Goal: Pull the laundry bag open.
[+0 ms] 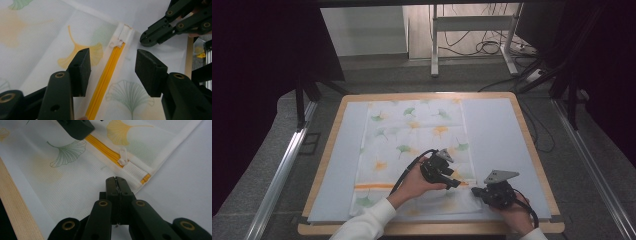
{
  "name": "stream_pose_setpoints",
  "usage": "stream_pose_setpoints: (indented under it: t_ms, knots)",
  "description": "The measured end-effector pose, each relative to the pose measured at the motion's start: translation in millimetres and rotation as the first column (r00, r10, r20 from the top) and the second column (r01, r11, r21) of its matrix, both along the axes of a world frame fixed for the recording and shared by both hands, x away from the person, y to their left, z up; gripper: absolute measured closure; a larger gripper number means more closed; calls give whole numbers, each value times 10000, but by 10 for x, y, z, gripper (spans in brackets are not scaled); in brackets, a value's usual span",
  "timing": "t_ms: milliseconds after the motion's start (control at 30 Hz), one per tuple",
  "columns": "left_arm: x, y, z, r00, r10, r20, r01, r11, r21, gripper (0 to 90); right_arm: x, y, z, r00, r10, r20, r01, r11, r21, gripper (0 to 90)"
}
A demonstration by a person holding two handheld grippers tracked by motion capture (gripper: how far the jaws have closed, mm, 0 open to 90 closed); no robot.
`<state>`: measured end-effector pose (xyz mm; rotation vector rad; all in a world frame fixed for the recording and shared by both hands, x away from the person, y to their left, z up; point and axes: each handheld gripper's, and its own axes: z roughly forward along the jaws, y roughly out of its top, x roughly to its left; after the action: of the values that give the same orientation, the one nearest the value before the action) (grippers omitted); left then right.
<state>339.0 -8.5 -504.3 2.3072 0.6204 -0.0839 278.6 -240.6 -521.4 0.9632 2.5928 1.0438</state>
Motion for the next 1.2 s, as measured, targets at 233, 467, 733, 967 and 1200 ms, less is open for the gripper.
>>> stream_pose_setpoints:
  t_ms: [233,467,733,967,1200]
  knots:
    - [77,-133,-37,9996,-5,-293,7,10000,42,511,0,-7,-3,10000,53,13,-53,10000,13,889]
    - [123,-201,-80,9994,-200,-295,208,9994,277,540,-3,-10,-3,10000,89,10,-90,10000,9,889]
    - [156,-285,-109,9988,-418,-254,432,9974,584,600,0,-15,-2,9999,108,-27,-108,9999,28,888]
    - [153,-356,-125,9978,-620,-221,633,9960,636,650,2,-15,-4,9999,107,-48,-106,9999,53,888]
    - [92,-412,-122,9975,-670,219,649,9942,856,720,1,-17,-5,9999,114,-52,-113,9999,61,888]
